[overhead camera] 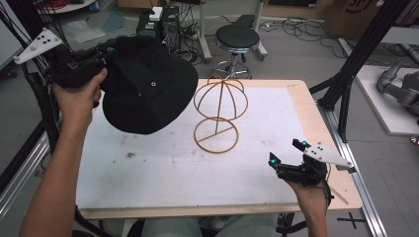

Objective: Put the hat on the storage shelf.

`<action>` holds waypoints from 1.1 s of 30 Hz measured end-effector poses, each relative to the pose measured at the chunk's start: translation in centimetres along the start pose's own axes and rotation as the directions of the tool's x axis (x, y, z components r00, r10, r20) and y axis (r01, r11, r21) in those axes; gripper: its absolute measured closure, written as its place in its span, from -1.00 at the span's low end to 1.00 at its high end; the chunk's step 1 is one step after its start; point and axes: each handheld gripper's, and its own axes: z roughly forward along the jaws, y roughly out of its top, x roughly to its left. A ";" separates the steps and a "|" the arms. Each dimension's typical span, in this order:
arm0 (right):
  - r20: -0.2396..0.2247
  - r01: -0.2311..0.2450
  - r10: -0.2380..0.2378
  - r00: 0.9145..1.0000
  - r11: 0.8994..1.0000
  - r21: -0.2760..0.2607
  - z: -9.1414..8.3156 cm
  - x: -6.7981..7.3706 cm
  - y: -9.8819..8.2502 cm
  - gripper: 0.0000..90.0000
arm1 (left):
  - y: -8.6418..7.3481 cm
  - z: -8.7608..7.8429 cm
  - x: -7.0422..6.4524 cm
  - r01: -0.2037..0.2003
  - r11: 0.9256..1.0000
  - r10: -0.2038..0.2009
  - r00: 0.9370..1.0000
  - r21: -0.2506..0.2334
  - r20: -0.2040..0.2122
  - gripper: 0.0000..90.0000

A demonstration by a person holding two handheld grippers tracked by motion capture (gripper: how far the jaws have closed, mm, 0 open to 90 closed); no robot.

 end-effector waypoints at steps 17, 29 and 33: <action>0.001 -0.004 0.004 1.000 1.000 0.000 -0.3 -0.1 0.1 -0.86 | -1.0 5.2 -2.6 0.047 0.999 -0.048 0.995 0.014 0.091 0.85; -0.002 -0.005 0.005 1.000 1.000 -0.003 -0.3 0.0 0.0 -0.86 | -2.5 8.5 -4.4 0.068 0.997 -0.073 0.988 0.040 0.134 0.85; -0.002 -0.004 0.004 1.000 1.000 -0.002 -0.3 0.0 0.0 -0.86 | -2.9 9.2 -5.0 0.063 0.997 -0.070 0.987 0.048 0.143 0.85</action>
